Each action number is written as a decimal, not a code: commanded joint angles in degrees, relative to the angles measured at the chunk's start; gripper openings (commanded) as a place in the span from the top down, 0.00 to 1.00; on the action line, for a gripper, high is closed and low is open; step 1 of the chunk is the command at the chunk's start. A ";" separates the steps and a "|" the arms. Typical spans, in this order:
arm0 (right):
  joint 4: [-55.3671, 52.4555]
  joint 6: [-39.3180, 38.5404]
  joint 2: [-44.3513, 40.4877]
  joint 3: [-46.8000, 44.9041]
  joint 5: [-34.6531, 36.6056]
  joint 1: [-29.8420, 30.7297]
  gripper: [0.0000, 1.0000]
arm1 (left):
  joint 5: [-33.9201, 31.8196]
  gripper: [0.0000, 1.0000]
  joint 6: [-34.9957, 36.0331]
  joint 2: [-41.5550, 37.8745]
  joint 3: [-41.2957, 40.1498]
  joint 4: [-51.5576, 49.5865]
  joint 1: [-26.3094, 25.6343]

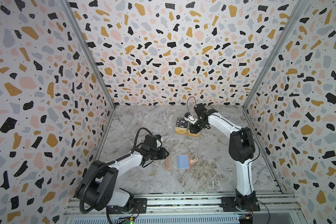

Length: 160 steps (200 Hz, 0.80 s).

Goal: Insert credit cards into a card holder
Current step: Pick up the credit card from the storage box.

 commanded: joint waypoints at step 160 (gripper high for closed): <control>2.08 -3.24 -1.83 -2.66 6.21 2.49 0.69 | 0.23 0.69 0.44 -1.71 0.52 -1.38 0.29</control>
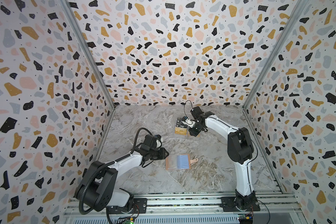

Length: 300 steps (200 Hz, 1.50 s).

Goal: Insert credit cards into a card holder
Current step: Pick up the credit card from the storage box.

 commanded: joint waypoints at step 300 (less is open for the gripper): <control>3.15 -4.69 -10.01 -1.71 0.42 1.91 1.00 | -2.39 0.68 -0.77 -6.99 3.04 -6.70 0.14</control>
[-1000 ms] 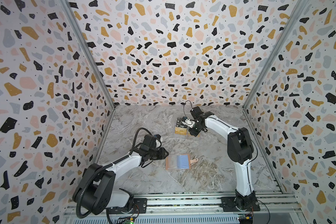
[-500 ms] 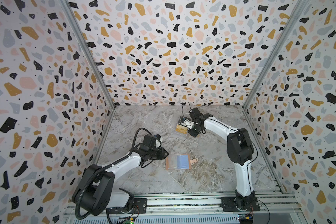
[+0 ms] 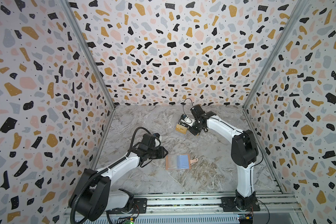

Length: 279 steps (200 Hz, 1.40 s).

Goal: Insert credit cards into a card holder
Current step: Pick up the credit card from the storage box, then insert the credit card into the card slot.

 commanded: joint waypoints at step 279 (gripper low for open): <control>83.09 83.21 -21.47 -70.08 -26.47 11.21 1.00 | -13.05 0.95 -5.17 6.33 -2.85 12.28 -12.53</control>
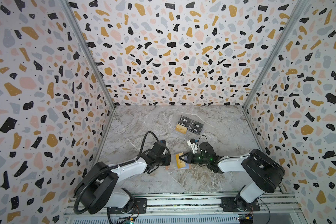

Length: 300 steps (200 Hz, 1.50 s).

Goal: Insert credit cards into a card holder
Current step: Insert the credit card into the card slot.

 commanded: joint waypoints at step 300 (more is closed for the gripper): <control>-2.74 1.51 9.72 4.57 -7.55 -3.04 1.00 | 0.67 1.00 1.43 3.48 1.28 2.83 -0.21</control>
